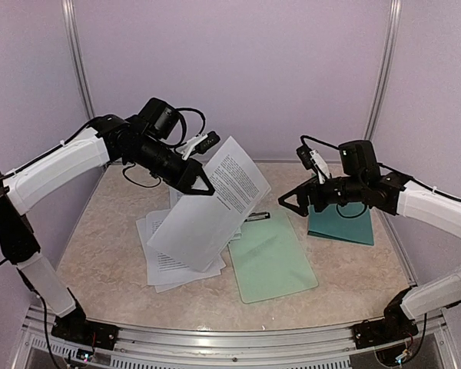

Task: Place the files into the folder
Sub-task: Pass from the right arm to the left, then pick up the file from the center of the board.

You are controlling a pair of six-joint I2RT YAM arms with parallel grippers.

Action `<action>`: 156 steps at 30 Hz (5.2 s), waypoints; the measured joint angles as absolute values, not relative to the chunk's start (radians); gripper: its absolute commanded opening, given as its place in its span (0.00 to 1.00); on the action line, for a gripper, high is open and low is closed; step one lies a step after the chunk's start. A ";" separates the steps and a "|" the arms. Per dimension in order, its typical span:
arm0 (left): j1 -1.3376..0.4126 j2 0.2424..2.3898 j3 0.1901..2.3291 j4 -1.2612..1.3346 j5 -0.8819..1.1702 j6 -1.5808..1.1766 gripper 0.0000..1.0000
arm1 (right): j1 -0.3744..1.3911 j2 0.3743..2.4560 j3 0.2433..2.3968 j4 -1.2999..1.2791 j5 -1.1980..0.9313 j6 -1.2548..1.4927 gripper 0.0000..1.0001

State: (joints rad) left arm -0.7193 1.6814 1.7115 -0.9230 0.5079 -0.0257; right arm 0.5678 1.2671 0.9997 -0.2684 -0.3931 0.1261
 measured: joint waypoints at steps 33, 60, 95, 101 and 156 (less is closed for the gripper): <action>-0.717 1.746 0.917 -0.081 0.354 -0.965 0.09 | 0.619 1.511 0.817 -0.044 -0.247 0.452 0.99; -0.748 1.723 0.846 0.015 0.274 -1.007 0.29 | 0.834 1.698 0.744 0.199 -0.205 0.694 0.86; -0.759 1.769 0.862 0.005 0.285 -0.991 0.41 | 0.870 1.750 0.743 0.320 -0.243 0.772 0.80; -0.759 1.776 0.878 -0.010 0.293 -0.984 0.51 | 0.870 1.750 0.743 0.323 -0.247 0.772 0.80; -0.775 1.663 0.973 -0.191 0.268 -0.833 0.00 | 0.855 1.651 0.993 -0.076 0.002 0.480 0.99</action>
State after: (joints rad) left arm -0.7753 1.6627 0.9726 -0.1913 0.2676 -0.8330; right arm 0.8547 1.6508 0.9932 -0.0765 0.0021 0.4797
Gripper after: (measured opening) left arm 0.003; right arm 0.973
